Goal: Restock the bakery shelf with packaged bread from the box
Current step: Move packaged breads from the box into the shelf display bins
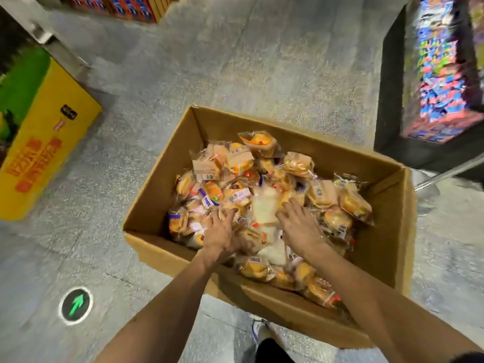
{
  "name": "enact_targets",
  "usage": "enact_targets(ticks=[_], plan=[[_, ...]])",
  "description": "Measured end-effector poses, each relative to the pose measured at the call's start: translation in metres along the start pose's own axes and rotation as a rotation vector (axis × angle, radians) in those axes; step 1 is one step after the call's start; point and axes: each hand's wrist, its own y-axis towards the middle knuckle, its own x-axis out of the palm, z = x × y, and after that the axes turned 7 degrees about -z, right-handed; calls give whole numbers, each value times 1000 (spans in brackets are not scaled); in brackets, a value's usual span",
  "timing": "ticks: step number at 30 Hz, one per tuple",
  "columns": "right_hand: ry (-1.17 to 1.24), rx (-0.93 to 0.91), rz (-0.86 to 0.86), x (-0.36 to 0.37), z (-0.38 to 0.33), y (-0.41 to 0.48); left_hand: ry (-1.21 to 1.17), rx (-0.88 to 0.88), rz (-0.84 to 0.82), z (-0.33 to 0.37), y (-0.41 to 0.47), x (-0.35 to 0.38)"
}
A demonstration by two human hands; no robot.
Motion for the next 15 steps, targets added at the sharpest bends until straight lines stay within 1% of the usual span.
enact_targets(ticks=[2, 4, 5, 6, 8, 9, 10, 13, 15], plan=[[-111, -90, -13, 0, 1, 18, 80, -5, -84, -2, 14, 7], [-187, -153, -33, 1, -2, 36, 24, 10, -243, -5, 22, 15], [-202, -161, -58, 3, -4, 43, 15, 31, -289, -5, 27, 19], [-212, -161, -93, 6, -7, 51, 57, 52, -267, -5, 34, 23], [-232, -147, -161, 11, -11, 62, 246, 37, -134, 1, 42, 23], [-245, -139, -179, 13, -12, 68, 293, 39, -86, 3, 45, 22], [-263, -132, -180, 14, -12, 72, 293, 39, -55, 4, 51, 21], [-308, -119, -152, 15, -11, 79, 238, 34, -96, -4, 56, 24], [-305, -112, -140, 15, -11, 82, 161, 73, -80, -8, 55, 21]])
